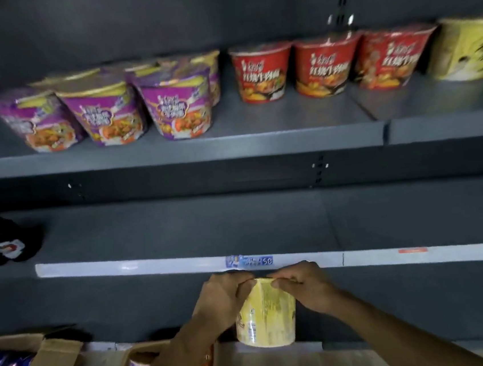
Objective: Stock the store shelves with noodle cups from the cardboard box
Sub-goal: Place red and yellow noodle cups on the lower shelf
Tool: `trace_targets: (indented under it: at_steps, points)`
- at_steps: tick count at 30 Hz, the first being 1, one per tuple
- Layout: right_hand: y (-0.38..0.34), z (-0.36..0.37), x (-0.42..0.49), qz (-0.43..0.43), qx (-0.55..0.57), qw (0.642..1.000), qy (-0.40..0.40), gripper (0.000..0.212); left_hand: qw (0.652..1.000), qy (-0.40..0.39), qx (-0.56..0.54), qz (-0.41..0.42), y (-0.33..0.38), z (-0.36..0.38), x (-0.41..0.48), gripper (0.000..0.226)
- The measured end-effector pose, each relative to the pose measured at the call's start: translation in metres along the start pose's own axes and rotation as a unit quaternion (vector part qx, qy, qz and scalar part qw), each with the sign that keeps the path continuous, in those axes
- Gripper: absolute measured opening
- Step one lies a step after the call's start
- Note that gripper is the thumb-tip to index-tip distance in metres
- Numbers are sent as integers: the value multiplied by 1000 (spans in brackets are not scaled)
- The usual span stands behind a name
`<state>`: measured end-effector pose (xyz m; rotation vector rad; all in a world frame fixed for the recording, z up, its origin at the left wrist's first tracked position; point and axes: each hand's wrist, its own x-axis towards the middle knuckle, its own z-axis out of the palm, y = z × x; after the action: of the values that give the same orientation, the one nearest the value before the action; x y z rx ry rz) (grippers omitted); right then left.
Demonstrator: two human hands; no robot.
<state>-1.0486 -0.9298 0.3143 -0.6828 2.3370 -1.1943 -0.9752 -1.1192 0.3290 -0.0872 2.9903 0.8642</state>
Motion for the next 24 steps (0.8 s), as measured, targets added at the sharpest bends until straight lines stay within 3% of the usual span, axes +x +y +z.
trace_targets:
  at_steps: [6,10,16,20,24]
  points:
    - [-28,-88,-33,-24,24,998,50,21,998,22,31,53,84,-32,25,22]
    - [-45,-142,-57,-59,-4,994,91,20,992,47,70,93,141,-53,33,33]
    - [-70,-217,-95,-84,20,985,151,19,983,105,73,133,210,-75,46,31]
    - [-89,-258,-113,-83,58,980,170,19,980,122,39,151,247,-92,52,36]
    - [-103,-287,-117,-108,88,969,204,19,979,129,-61,147,276,-111,57,42]
